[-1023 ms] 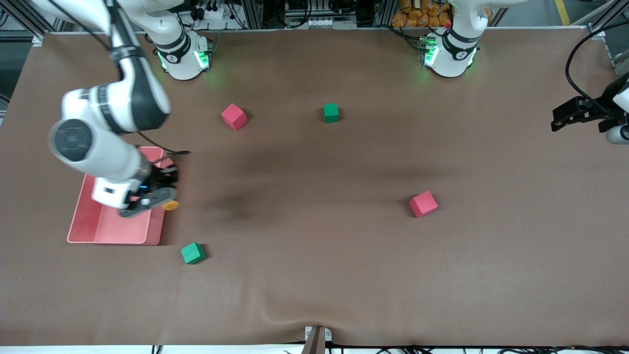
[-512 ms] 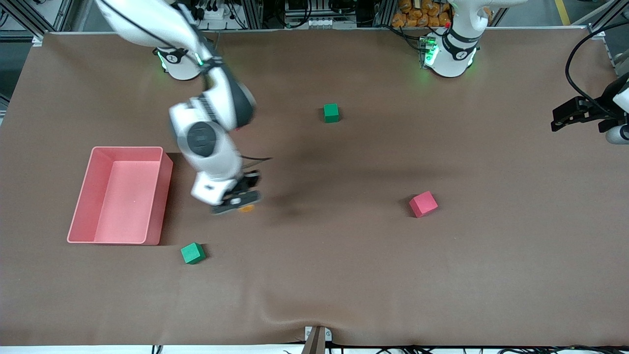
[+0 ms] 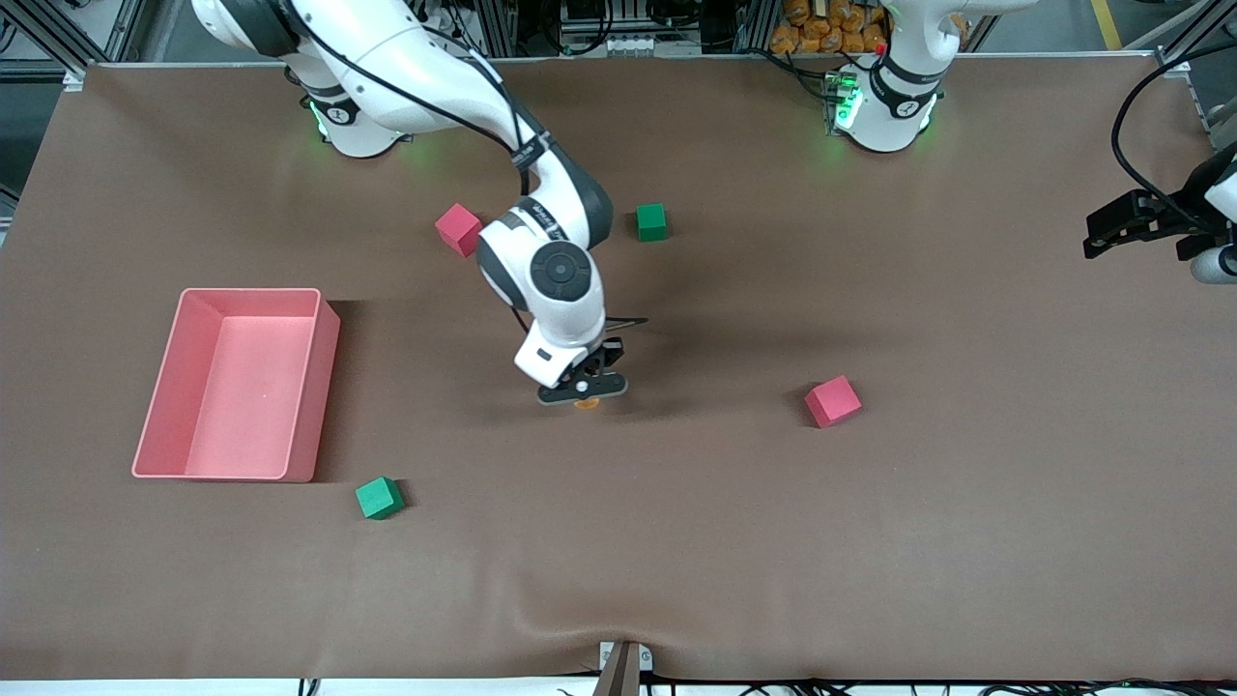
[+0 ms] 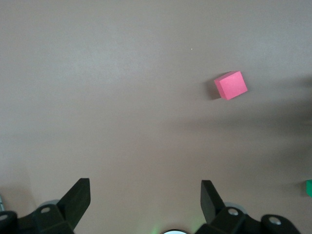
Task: Place and upright button with both arms
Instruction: 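Lift the button out of the tray with the right gripper, then set the button on the table and open the right gripper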
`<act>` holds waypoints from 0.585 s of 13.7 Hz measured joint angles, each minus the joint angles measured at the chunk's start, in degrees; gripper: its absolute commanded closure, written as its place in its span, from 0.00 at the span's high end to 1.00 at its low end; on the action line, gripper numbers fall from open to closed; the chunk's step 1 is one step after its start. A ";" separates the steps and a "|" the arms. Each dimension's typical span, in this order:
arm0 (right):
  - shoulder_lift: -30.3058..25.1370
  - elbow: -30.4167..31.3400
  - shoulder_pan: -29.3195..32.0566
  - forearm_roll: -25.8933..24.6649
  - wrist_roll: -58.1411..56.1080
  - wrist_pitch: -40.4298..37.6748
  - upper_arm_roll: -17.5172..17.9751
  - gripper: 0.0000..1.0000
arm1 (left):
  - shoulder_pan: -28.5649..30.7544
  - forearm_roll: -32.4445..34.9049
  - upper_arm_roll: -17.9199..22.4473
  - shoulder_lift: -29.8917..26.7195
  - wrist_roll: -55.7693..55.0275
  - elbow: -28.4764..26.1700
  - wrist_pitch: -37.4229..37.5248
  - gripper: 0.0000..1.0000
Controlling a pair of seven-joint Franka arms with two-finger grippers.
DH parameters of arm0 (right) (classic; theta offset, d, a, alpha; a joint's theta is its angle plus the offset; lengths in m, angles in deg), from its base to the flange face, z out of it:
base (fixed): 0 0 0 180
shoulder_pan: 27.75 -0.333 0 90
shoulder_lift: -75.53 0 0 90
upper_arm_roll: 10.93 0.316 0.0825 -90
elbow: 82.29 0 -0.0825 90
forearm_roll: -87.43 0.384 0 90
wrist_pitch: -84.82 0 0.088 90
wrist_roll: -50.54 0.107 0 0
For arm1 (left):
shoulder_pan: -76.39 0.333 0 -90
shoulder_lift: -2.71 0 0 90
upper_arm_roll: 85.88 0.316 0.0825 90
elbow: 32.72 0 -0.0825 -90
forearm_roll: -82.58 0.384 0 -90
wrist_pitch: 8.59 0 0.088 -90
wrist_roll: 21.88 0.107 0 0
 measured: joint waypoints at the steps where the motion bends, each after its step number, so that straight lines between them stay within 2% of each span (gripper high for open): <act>1: 0.81 -0.40 -0.92 0.00 1.02 0.03 -0.04 0.14 | 0.00 0.00 0.00 0.00 0.00 -0.01 0.00 1.00; 6: 4.71 -0.84 -4.02 0.00 5.71 3.99 -0.24 0.15 | 0.00 0.00 0.00 0.00 0.00 -0.01 0.00 1.00; 7: 5.12 -0.90 -4.19 0.00 5.96 4.18 -0.24 0.33 | 0.00 0.00 0.00 0.00 0.00 -0.01 0.00 1.00; 8: 5.43 -0.94 -4.36 0.00 6.06 4.25 -0.24 0.86 | 0.00 0.00 0.00 0.00 0.00 -0.01 0.00 1.00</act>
